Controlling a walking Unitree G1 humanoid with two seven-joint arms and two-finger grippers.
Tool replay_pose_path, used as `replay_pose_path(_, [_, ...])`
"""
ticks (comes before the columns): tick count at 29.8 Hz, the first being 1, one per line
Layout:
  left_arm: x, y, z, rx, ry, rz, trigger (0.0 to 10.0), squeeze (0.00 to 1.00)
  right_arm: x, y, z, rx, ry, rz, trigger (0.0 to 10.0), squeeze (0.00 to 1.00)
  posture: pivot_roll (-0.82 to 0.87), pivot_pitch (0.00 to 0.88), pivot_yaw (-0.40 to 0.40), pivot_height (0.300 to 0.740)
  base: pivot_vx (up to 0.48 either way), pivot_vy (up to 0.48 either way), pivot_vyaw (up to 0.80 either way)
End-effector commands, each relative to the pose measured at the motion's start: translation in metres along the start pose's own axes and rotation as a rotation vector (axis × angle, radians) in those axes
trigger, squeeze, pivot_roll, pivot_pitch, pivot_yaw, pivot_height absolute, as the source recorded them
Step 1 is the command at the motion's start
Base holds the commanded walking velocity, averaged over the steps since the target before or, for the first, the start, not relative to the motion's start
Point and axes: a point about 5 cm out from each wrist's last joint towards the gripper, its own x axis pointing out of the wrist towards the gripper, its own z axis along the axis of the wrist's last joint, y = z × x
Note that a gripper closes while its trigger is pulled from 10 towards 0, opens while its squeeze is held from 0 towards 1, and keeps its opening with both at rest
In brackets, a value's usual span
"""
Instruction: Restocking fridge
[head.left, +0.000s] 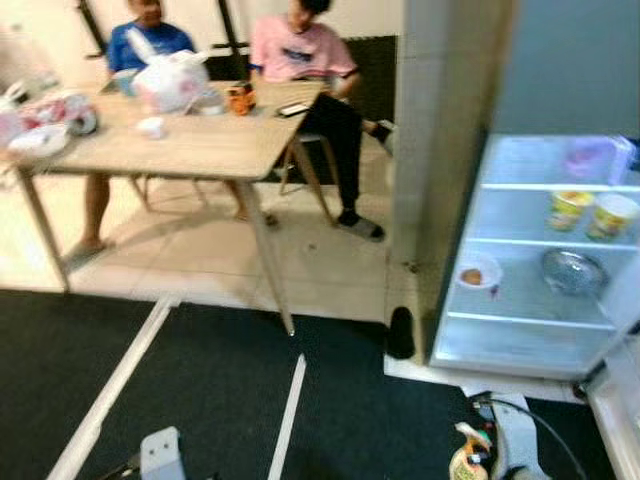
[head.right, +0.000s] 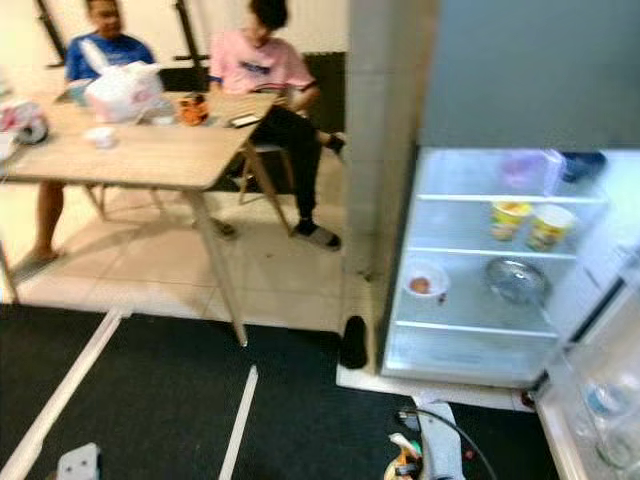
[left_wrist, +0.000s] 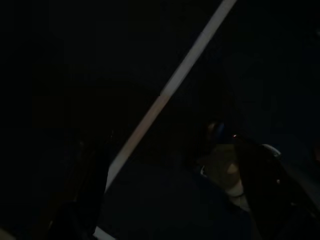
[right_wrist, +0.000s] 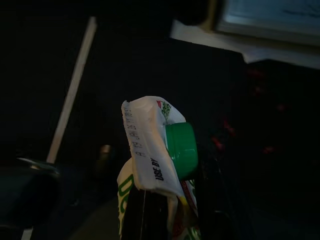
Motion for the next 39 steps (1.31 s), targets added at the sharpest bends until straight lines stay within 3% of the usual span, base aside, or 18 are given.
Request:
replay_pose_path(1, [0.001, -0.001, 0.001, -0.018, 0.001, 0.002, 10.0, 0.00, 0.000, 0.000, 0.000, 0.006, -0.003, 0.005, 10.0, 0.00, -0.03, 0.000, 0.045, 0.740, 0.000, 0.000, 0.73])
replay_pose_path(17, [0.003, -0.010, 0.003, -0.033, 0.008, -0.035, 10.0, 0.00, 0.000, -0.001, 0.002, -0.007, -0.014, -0.010, 10.0, 0.00, -0.04, 0.000, 0.038, 0.740, 0.000, 0.000, 0.72])
replay_pose_path(26, [0.004, -0.014, 0.006, -0.052, 0.005, -0.066, 10.0, 0.00, 0.000, -0.004, 0.006, -0.005, -0.021, -0.052, 10.0, 0.00, -0.04, 0.000, 0.044, 0.740, 0.000, -0.057, 0.00])
replay_pose_path(39, [0.003, -0.014, 0.001, -0.062, 0.016, -0.076, 10.0, 0.00, 0.000, -0.005, 0.004, 0.001, -0.020, -0.055, 10.0, 0.00, -0.03, 0.000, 0.044, 0.740, 0.000, -0.457, 0.00])
